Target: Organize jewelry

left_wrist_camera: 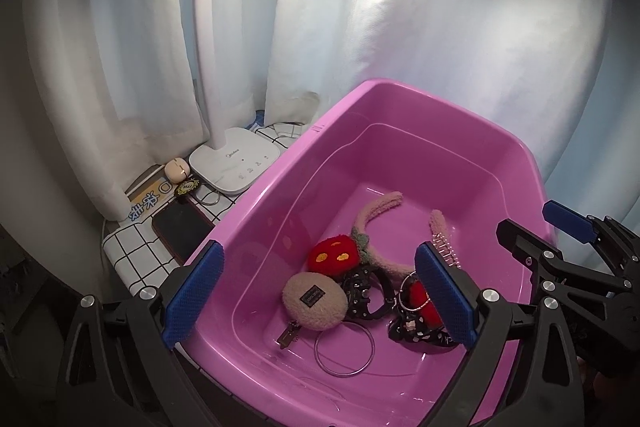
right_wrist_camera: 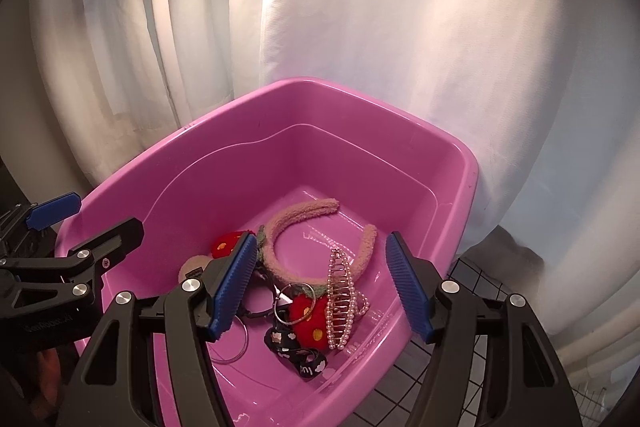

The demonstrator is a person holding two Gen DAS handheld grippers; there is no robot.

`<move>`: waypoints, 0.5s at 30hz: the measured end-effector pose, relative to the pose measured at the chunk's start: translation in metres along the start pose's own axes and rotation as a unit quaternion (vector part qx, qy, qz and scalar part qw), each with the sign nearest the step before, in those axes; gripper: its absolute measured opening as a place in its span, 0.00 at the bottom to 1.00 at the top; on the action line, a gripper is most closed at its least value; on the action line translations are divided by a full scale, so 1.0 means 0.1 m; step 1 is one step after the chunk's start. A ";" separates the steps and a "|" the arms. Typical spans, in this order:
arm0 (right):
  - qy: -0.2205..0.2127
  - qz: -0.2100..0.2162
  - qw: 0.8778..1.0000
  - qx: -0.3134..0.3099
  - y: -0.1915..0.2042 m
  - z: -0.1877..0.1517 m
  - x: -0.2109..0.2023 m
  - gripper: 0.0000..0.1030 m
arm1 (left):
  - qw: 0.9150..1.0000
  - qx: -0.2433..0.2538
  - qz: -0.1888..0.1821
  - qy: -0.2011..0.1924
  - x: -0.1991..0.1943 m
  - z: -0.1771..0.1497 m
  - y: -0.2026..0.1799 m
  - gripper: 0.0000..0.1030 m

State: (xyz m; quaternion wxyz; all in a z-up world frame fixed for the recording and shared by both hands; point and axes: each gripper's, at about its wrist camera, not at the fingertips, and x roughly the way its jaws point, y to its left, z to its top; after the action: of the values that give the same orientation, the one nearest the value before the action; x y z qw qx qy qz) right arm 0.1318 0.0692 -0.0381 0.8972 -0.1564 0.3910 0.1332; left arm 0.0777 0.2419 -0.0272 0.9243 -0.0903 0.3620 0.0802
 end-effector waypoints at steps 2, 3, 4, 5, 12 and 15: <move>-0.002 0.000 1.000 0.001 0.00 0.00 -0.02 0.62 | 1.000 0.001 0.001 -0.001 -0.01 -0.01 -0.01 0.92; -0.003 0.000 1.000 0.001 0.00 0.00 -0.03 0.62 | 1.000 0.002 0.003 -0.001 -0.02 -0.01 -0.01 0.92; -0.004 -0.001 1.000 0.000 0.00 0.00 -0.04 0.62 | 1.000 0.002 0.004 -0.001 -0.02 -0.01 -0.01 0.92; -0.004 0.000 1.000 0.000 0.00 0.00 -0.05 0.62 | 1.000 0.001 0.004 -0.001 -0.03 -0.01 -0.01 0.92; -0.007 0.001 1.000 0.002 0.00 -0.01 -0.10 0.62 | 1.000 0.013 0.010 0.014 -0.03 -0.02 -0.04 0.92; -0.007 0.000 1.000 0.002 0.00 -0.02 -0.11 0.62 | 1.000 0.014 0.017 0.015 -0.05 -0.03 -0.05 0.92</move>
State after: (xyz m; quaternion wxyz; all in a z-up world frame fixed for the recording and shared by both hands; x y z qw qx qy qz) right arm 0.1233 0.0676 -0.0309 0.9002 -0.1536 0.3849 0.1338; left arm 0.0731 0.2358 -0.0258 0.9186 -0.0727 0.3780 0.0894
